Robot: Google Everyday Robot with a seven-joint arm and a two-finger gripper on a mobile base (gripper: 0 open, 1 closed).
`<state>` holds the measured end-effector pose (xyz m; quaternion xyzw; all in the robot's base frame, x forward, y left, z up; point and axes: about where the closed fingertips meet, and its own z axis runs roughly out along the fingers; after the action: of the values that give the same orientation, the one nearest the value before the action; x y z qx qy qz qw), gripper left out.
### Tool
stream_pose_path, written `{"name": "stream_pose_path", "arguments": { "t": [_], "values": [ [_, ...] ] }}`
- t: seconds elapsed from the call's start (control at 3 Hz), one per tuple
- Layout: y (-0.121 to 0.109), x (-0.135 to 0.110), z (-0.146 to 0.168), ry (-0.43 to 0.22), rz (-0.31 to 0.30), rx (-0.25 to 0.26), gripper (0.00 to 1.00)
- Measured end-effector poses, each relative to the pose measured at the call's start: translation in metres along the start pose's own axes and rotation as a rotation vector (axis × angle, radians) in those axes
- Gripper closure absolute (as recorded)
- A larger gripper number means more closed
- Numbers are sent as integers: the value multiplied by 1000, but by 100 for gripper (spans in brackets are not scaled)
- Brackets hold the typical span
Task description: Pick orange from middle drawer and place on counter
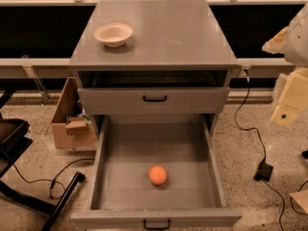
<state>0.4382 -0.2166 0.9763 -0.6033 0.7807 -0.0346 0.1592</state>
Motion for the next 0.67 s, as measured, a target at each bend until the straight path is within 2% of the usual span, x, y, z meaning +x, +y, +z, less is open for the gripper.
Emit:
{"name": "stream_pose_path", "arguments": {
  "t": [0.33, 0.67],
  "values": [
    [1, -1, 2, 0, 1, 0, 0],
    [8, -6, 25, -1, 6, -5, 0]
  ]
}}
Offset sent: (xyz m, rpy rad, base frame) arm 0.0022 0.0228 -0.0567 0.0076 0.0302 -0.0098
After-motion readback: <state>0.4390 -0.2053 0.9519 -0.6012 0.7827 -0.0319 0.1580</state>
